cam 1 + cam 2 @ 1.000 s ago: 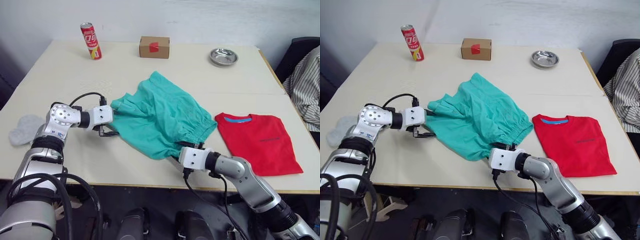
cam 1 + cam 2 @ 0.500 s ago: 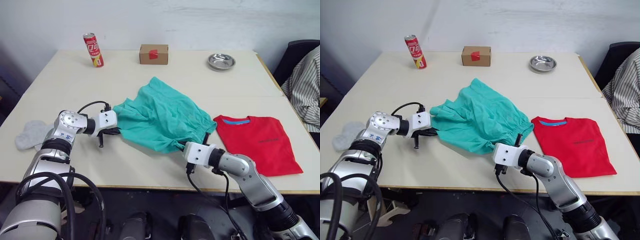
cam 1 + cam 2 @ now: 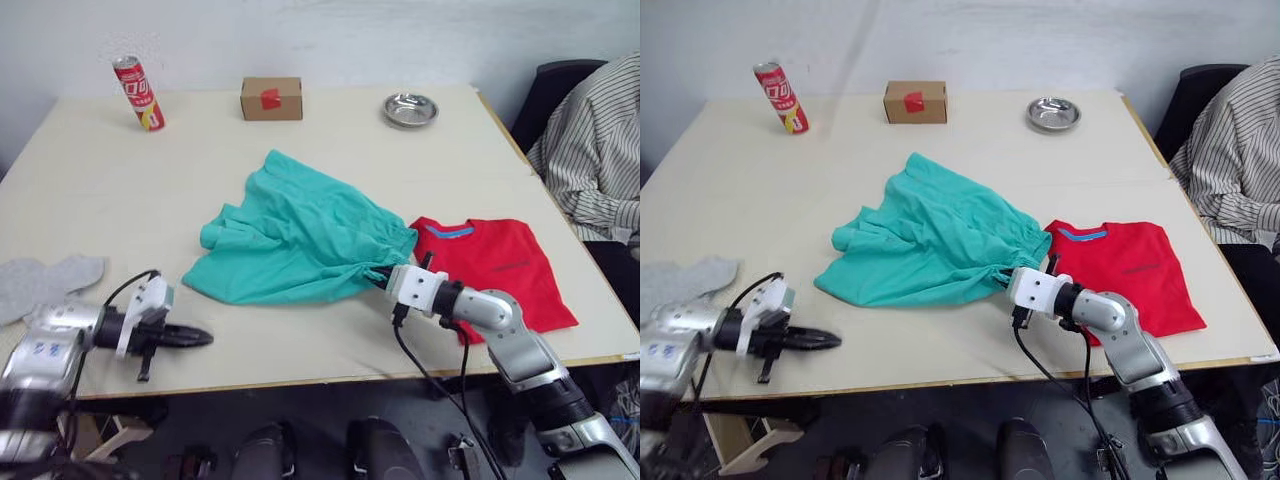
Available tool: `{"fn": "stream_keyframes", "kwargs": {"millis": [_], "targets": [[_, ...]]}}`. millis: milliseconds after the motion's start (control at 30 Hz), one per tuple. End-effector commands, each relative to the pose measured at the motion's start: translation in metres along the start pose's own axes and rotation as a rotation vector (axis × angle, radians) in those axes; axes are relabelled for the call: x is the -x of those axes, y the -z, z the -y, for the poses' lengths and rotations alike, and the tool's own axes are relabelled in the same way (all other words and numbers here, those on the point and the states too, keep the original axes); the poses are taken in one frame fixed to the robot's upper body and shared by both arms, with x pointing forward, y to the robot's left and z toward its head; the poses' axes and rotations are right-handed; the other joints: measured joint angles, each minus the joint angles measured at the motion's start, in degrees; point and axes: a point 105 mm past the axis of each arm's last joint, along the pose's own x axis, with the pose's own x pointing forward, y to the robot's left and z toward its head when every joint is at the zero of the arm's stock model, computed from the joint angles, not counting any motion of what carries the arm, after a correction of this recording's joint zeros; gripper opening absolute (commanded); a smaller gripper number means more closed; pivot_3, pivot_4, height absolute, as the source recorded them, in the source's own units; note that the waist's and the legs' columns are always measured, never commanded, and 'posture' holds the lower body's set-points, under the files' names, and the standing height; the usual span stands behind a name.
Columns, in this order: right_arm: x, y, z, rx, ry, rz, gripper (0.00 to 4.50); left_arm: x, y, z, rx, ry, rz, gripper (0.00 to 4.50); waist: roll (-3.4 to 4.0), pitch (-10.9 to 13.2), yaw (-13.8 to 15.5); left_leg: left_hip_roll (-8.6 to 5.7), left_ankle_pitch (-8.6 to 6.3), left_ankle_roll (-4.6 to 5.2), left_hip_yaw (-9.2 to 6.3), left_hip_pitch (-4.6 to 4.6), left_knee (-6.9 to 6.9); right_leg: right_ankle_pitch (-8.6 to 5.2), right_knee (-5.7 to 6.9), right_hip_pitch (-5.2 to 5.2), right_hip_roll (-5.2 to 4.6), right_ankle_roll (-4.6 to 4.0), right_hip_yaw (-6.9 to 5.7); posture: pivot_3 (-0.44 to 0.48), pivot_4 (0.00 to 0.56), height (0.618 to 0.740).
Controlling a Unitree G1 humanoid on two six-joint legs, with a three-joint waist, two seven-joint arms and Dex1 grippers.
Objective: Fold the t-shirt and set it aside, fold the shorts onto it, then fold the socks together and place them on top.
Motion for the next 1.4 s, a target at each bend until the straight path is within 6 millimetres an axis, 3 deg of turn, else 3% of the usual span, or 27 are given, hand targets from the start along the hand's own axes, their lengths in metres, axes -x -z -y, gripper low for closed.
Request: {"fn": "stream_keyframes", "kwargs": {"millis": [33,100,200,300,533,700,900,1133,1200,1367,1400], "targets": [[0.0,-0.009,0.01,0.022,0.003,0.074,0.0,0.009,-0.027,0.02,-0.041,-0.08,0.068,0.03,0.02,0.1,0.6,0.0,-0.09,-0.2,-0.07,0.01,0.01,0.0,0.01,0.01,-0.01,0.0,-0.02,0.0,0.15,0.74],[0.0,-0.009,0.011,0.019,-0.011,0.091,0.0,0.011,-0.028,0.019,-0.082,-0.177,0.082,0.03,0.13,0.2,1.2,-0.01,-0.12,-0.34,-0.14,0.0,0.01,0.0,0.01,-0.02,-0.03,-0.02,-0.03,0.0,0.15,0.74],[0.004,-0.005,0.007,0.014,-0.046,0.098,0.0,0.02,-0.022,-0.001,-0.153,-0.395,0.076,0.03,0.19,0.3,1.8,-0.01,-0.12,-0.4,-0.14,0.03,-0.05,-0.03,0.01,-0.05,-0.03,-0.08,-0.04,0.0,0.15,0.74],[0.004,-0.004,0.002,0.013,-0.079,0.106,0.0,0.022,-0.016,-0.011,-0.197,-0.438,0.054,0.61,0.2,0.3,1.8,-0.01,-0.13,-0.43,-0.11,0.02,-0.1,-0.05,0.02,-0.08,-0.02,-0.13,-0.1,0.0,0.15,0.74],[0.002,-0.01,0.001,0.005,-0.075,0.132,0.0,0.024,-0.02,-0.06,-0.51,-0.462,-0.019,2.83,0.2,0.3,2.0,-0.01,-0.15,-0.45,-0.03,0.01,-0.12,-0.04,0.03,-0.14,-0.03,-0.14,-0.12,0.0,0.15,0.74],[0.006,-0.012,0.004,0.01,-0.048,0.129,0.0,0.016,-0.024,-0.084,-0.679,-0.409,-0.088,4.34,0.19,0.3,1.7,-0.01,-0.21,-0.45,0.11,-0.05,-0.14,-0.03,-0.01,-0.21,-0.02,-0.12,-0.1,0.0,0.15,0.74],[0.014,-0.012,0.005,0.001,-0.02,0.111,0.0,-0.003,-0.023,-0.1,-0.772,-0.361,-0.171,4.34,0.2,0.3,2.0,0.0,-0.06,-0.08,0.29,0.01,-0.03,-0.02,0.11,-0.18,0.0,-0.09,-0.14,0.0,0.15,0.74],[0.015,-0.015,0.007,-0.001,0.003,0.103,0.0,-0.026,-0.046,-0.12,-0.884,-0.462,-0.15,4.34,0.27,0.2,3.2,-0.01,-0.18,0.04,0.23,0.12,0.04,0.17,0.31,-0.16,-0.12,-0.06,-0.09,0.0,0.15,0.74],[0.015,-0.015,0.007,-0.001,0.005,0.103,0.0,-0.027,-0.056,-0.134,-0.854,-0.578,-0.134,4.34,0.27,0.2,3.7,-0.02,-0.18,0.04,0.24,0.11,0.04,0.17,0.3,-0.17,-0.13,-0.06,-0.09,0.0,0.15,0.74],[0.012,-0.018,0.008,-0.001,0.006,0.112,0.0,-0.05,-0.064,-0.131,-0.886,-0.532,-0.096,4.34,0.27,0.2,4.4,-0.04,-0.17,0.09,0.26,0.07,0.09,0.17,0.29,-0.18,-0.15,-0.05,-0.1,0.0,0.15,0.74],[0.011,-0.018,0.008,-0.001,0.007,0.113,0.0,-0.052,-0.063,-0.13,-0.88,-0.524,-0.097,4.16,0.27,0.2,4.5,-0.04,-0.17,0.08,0.28,0.07,0.08,0.17,0.29,-0.18,-0.15,-0.05,-0.1,0.0,0.15,0.74]]}}
